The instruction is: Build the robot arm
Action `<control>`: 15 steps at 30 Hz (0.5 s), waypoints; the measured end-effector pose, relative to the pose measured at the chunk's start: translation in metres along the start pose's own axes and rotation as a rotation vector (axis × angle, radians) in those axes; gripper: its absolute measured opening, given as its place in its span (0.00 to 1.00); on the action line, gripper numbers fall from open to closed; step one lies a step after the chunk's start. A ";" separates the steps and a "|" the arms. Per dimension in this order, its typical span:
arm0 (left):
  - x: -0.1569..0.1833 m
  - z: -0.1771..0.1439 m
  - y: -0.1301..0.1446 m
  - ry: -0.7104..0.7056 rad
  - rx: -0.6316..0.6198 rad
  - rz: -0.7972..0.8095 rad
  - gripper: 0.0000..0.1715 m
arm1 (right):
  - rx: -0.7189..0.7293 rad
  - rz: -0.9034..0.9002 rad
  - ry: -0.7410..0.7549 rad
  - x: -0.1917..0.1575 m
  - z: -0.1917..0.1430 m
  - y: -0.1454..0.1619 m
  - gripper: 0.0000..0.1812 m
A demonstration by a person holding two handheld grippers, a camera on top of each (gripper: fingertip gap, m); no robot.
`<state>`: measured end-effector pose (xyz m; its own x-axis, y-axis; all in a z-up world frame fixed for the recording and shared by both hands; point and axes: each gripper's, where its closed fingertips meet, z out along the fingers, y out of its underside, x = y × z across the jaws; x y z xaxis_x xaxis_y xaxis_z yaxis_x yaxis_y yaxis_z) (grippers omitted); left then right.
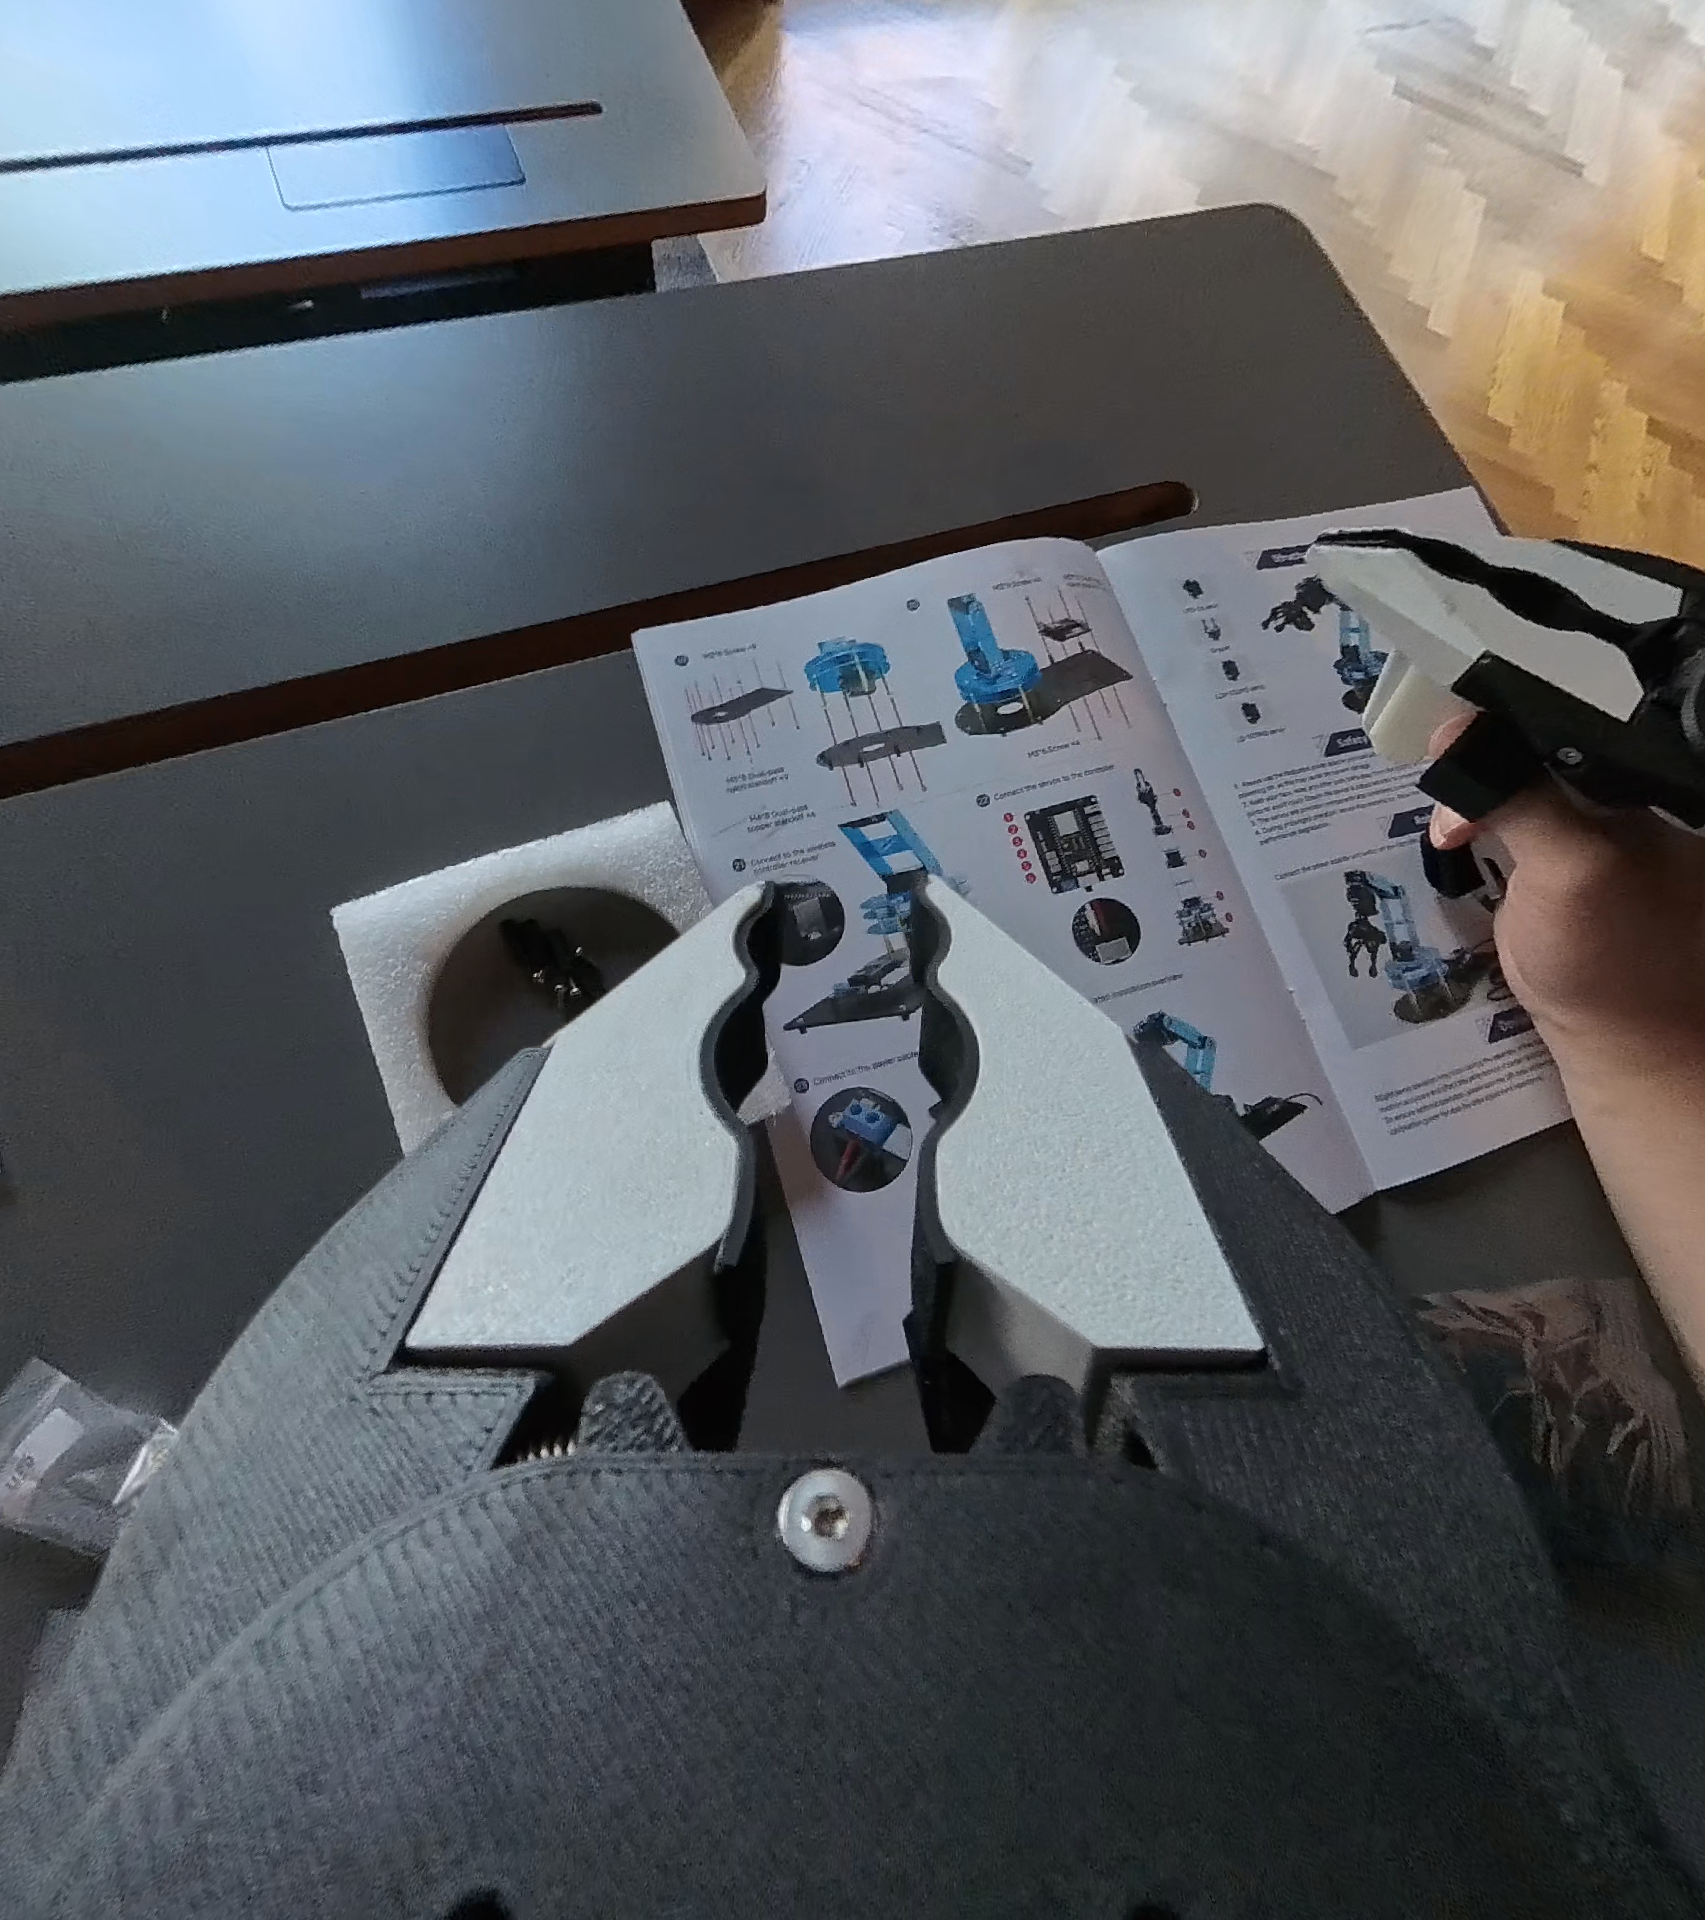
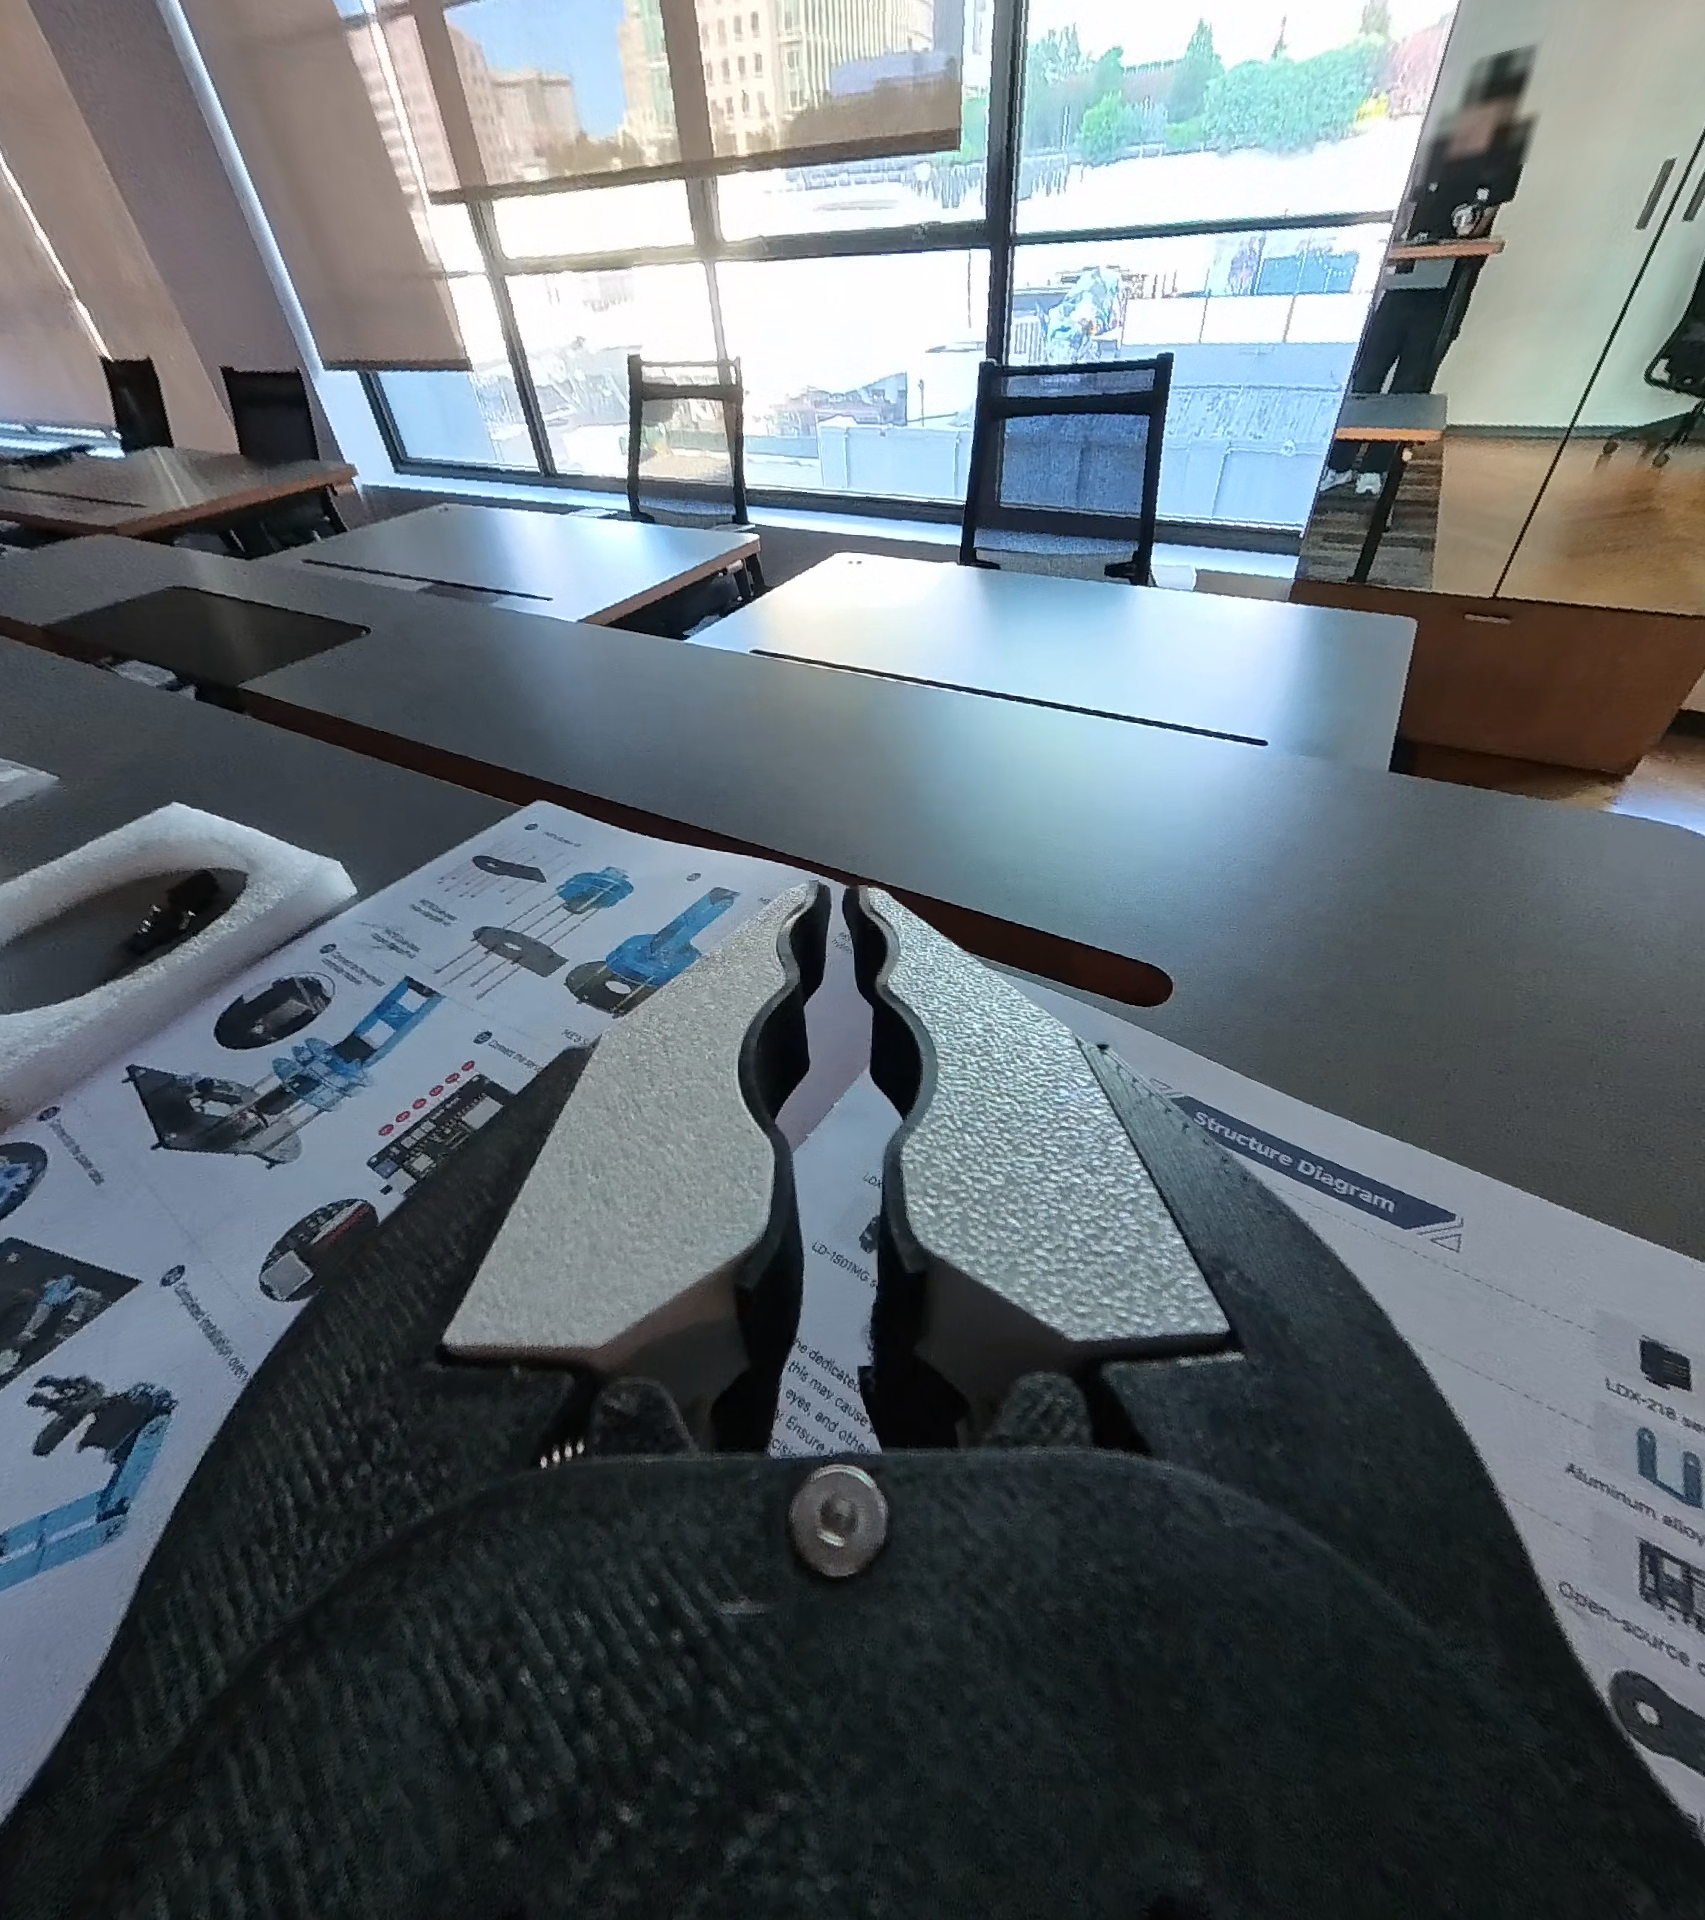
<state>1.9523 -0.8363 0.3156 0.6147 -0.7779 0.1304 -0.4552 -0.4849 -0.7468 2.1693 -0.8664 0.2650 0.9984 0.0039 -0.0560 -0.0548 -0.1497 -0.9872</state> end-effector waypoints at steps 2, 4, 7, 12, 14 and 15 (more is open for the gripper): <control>0.003 0.002 0.003 0.013 -0.020 0.001 0.13 | 0.012 0.016 -0.009 -0.001 0.000 -0.002 0.01; 0.010 0.004 0.001 0.038 -0.016 0.025 0.12 | 0.018 0.019 -0.005 0.000 0.000 -0.002 0.01; 0.039 0.010 -0.008 0.188 0.037 0.012 0.10 | 0.026 0.008 0.002 0.001 -0.001 -0.004 0.01; 0.079 0.017 -0.015 0.371 0.062 -0.029 0.11 | 0.042 0.011 0.004 0.001 -0.002 -0.006 0.01; 0.077 0.017 -0.014 0.333 0.057 0.003 0.11 | 0.057 0.008 0.016 0.004 -0.003 -0.009 0.01; 0.074 0.016 -0.015 0.311 0.061 0.014 0.11 | 0.062 0.008 0.024 0.005 -0.004 -0.010 0.01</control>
<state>2.0153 -0.8805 0.3257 0.3775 -0.8739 0.3062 -0.4168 -0.4556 -0.7866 2.1753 -0.8692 0.2749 0.9979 -0.0213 -0.0610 -0.0627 -0.0879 -0.9942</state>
